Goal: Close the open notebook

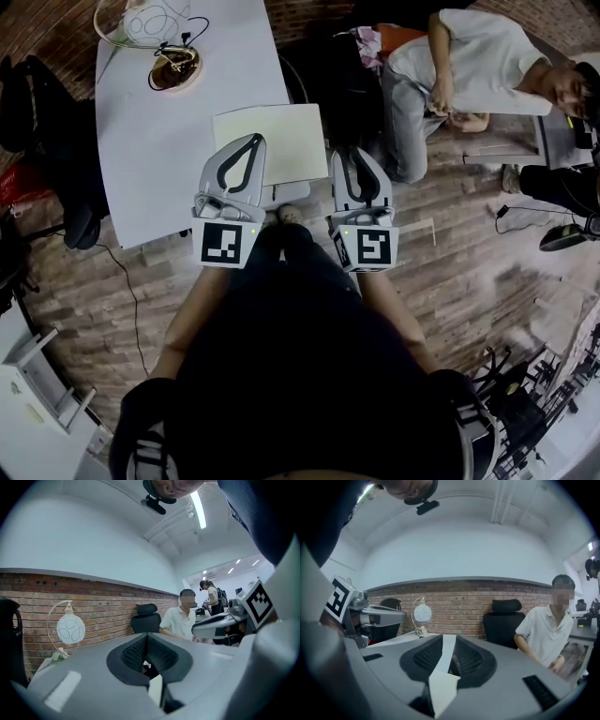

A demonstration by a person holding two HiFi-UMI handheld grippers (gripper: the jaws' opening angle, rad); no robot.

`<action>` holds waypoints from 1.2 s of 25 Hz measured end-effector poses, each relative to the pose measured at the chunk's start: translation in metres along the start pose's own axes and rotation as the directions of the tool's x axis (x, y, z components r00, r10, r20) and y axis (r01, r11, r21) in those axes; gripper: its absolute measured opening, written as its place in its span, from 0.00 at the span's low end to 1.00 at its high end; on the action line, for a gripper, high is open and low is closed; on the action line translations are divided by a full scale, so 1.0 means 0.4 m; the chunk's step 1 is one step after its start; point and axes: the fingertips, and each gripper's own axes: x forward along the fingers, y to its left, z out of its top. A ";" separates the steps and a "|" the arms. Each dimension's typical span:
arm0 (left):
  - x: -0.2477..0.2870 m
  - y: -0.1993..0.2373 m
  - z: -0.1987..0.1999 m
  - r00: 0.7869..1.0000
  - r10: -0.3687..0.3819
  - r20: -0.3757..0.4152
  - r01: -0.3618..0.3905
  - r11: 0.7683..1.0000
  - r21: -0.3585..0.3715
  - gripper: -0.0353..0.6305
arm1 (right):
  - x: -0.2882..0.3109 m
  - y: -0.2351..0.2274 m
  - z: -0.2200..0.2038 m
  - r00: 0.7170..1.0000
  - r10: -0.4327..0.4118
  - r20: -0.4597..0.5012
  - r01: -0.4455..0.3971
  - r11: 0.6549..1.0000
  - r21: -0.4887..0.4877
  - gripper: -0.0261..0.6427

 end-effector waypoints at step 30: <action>0.066 -0.107 -0.240 0.946 -0.272 -0.178 0.282 0.959 0.033 0.05 | -0.046 -0.006 -0.432 0.922 -0.027 -0.387 0.080 0.989 0.121 0.18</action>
